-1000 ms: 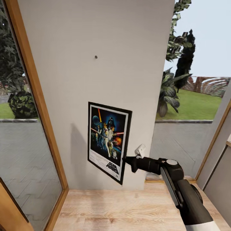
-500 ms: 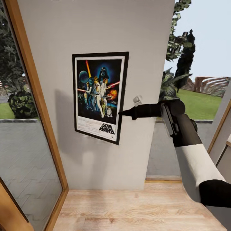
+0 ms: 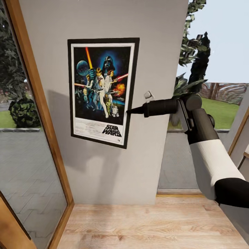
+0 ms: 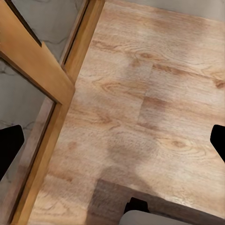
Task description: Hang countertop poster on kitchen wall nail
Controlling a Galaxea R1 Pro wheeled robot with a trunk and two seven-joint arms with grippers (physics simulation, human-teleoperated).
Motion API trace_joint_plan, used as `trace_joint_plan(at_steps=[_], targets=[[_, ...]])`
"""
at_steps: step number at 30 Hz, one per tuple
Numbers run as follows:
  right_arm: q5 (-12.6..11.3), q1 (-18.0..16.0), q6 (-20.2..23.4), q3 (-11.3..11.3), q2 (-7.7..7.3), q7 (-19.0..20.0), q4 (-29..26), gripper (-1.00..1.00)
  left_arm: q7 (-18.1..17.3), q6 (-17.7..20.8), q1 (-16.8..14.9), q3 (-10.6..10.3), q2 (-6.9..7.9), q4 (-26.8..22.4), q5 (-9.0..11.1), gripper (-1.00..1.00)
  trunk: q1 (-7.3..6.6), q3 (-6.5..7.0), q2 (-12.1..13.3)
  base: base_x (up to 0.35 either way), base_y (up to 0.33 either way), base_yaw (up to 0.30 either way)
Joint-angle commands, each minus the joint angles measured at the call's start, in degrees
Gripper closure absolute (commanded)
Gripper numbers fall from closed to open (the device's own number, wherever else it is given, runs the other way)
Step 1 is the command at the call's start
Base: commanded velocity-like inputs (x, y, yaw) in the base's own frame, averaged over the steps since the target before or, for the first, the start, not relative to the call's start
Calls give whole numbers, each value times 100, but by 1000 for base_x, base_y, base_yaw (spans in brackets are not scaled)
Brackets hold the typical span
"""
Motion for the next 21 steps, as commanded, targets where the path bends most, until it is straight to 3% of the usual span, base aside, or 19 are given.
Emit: trace_joint_plan(at_steps=[1,12,21], targets=[[5,-6,60,4,-4,54,2,100,-29,-8,2,16,-2,-3,2,-100,2,-1,-3,0,0,0],[10,-21,51,18,-16,541,-52,100,-29,-8,2,10,-3,-30,2,-100,2,-1,-3,0,0,0],[39,-22,51,17,-34,619,-216,100,-29,-8,2,11,-2,-28,2,-100,2,-1,-3,0,0,0]])
